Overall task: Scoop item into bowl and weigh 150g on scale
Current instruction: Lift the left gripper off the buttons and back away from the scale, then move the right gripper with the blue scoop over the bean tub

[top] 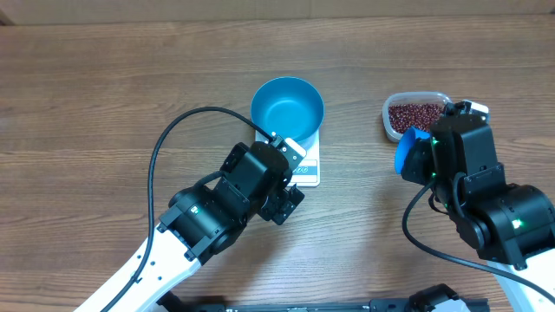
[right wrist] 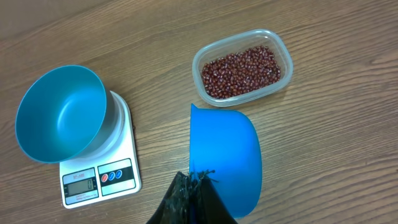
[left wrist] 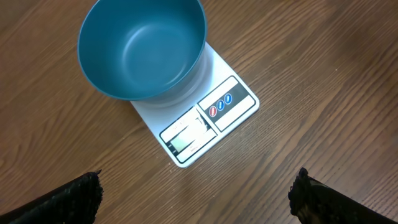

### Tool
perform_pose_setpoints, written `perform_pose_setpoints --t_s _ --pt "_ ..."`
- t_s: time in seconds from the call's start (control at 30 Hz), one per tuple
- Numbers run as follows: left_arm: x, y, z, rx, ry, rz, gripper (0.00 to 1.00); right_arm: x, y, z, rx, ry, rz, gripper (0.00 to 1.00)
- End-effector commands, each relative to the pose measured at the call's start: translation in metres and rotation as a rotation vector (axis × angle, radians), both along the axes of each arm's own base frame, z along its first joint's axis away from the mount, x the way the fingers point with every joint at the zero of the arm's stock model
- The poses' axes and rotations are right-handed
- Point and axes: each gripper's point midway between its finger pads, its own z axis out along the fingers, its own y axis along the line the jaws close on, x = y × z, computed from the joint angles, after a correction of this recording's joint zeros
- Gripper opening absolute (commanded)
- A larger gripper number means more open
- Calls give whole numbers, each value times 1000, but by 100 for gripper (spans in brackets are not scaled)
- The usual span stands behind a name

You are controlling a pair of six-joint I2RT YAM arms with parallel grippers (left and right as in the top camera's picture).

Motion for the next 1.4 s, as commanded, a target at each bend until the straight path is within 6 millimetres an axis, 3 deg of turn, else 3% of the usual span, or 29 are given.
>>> perform_pose_setpoints --t_s 0.0,0.43,0.63,0.8,0.93,1.07,1.23,1.37 --pt "1 1 4 -2 -17 7 99 2 -1 10 13 -31 -11 4" --pt "-1 4 1 10 -4 7 100 2 -1 10 13 -31 -11 4" --pt "-11 14 -27 74 54 5 100 2 -1 10 13 -31 -11 4" --pt "-13 11 -57 48 59 3 100 2 -1 10 13 -31 -11 4" --pt "-14 2 -60 -26 31 -25 100 2 -1 9 11 -28 -11 4" --pt "-12 7 -60 -25 -10 -15 100 2 -1 9 12 -29 -11 4" --pt "-14 17 -75 2 13 2 100 3 -1 9 12 -29 -11 4" --pt "-6 17 -77 -27 -18 23 100 5 0 7 10 -23 -11 4"
